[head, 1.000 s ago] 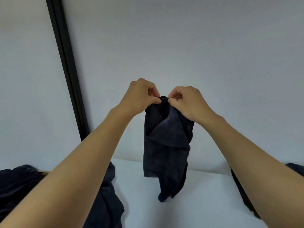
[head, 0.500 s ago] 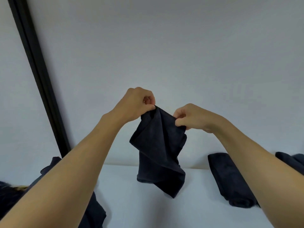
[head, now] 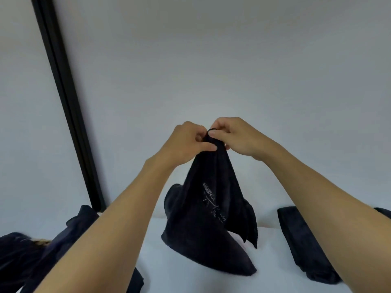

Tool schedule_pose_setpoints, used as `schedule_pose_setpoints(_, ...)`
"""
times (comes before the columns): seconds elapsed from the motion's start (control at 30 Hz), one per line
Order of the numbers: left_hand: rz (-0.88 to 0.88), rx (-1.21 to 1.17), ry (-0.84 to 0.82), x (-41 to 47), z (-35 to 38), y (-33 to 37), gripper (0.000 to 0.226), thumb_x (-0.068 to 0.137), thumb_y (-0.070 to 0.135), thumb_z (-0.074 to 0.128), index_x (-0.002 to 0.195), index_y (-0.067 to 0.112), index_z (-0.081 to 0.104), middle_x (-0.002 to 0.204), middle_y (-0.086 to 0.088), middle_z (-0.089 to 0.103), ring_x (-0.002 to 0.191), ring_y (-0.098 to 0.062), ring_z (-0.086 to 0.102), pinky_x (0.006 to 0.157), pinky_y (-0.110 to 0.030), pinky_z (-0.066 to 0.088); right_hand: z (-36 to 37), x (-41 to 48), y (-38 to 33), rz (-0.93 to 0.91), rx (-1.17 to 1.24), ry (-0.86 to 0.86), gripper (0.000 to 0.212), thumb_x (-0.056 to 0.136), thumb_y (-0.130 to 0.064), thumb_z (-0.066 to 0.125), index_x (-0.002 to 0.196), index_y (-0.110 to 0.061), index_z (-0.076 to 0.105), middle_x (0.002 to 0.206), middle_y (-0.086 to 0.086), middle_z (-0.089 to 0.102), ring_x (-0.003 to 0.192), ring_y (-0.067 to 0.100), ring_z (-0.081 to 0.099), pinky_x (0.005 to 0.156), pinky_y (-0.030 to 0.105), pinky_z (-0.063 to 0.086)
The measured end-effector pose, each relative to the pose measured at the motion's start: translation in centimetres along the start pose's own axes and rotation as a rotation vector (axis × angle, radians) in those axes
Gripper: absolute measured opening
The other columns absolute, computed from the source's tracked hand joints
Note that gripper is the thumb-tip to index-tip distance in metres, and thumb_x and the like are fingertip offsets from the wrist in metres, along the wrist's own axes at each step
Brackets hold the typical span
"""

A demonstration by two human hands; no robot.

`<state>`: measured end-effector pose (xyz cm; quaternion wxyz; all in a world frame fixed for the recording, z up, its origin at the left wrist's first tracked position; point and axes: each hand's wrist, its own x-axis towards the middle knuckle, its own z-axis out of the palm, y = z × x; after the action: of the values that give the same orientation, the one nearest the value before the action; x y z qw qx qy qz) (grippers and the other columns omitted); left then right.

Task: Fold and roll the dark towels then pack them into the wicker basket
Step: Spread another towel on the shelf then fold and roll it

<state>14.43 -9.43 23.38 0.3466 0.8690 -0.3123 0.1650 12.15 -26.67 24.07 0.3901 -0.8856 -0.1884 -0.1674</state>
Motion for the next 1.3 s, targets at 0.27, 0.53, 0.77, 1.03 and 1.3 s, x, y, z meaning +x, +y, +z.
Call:
schedule_pose_setpoints(0.27,0.014,-0.249,0.224,1.8,-0.9,1.2,0.011,0.085,0.023,0.071,0.081,0.013,0.075,0.072,-0.002,0.073,0.068,-0.014,0.067,0.068,-0.028,0.054,0.5,-1.9,2.4,0.133,0.383,-0.107,0.021,0.090,-0.016,0.066,0.109,-0.012,0.058,0.090,0.010,0.066,0.075,0.016,0.064,0.072,0.030,0.057)
schedule_pose_setpoints(0.53,-0.095,-0.374,0.473,4.7,-4.4,0.6,0.028,0.082,0.032,0.068,0.070,0.006,0.067,0.067,-0.011,0.056,0.064,-0.017,0.050,0.063,-0.033,0.040,-1.0,-3.2,6.7,0.293,0.182,0.046,0.009,0.096,-0.020,0.049,0.097,-0.023,0.057,0.091,-0.003,0.064,0.076,0.015,0.060,0.071,0.029,0.048)
schedule_pose_setpoints(0.77,-0.144,-0.449,0.614,5.9,-8.4,-0.2,0.038,0.083,0.031,0.066,0.085,-0.006,0.063,0.076,-0.009,0.055,0.069,-0.018,0.051,0.065,-0.034,0.042,-4.5,-4.1,7.6,0.170,0.064,0.155,0.018,0.095,-0.029,0.059,0.083,-0.018,0.065,0.075,-0.007,0.066,0.066,0.008,0.058,0.064,0.025,0.046)
schedule_pose_setpoints(1.03,-0.191,-0.294,0.603,7.6,-12.5,-1.1,0.005,0.088,0.013,0.069,0.090,0.013,0.073,0.077,0.002,0.065,0.056,-0.009,0.057,0.058,-0.019,0.042,-13.9,0.2,5.9,0.156,-0.013,0.429,0.011,0.090,-0.023,0.067,0.087,-0.018,0.075,0.077,-0.006,0.069,0.065,0.005,0.060,0.058,0.018,0.040)
schedule_pose_setpoints(1.3,-0.073,-0.651,0.707,14.4,-18.2,4.5,0.007,0.094,-0.001,0.056,0.091,0.003,0.061,0.101,-0.018,0.065,0.085,-0.030,0.073,0.079,-0.036,0.060,-23.9,8.9,-2.8,-0.115,0.321,0.663,0.004,0.090,-0.008,0.068,0.086,-0.010,0.069,0.085,0.012,0.070,0.072,0.018,0.071,0.066,0.023,0.059)
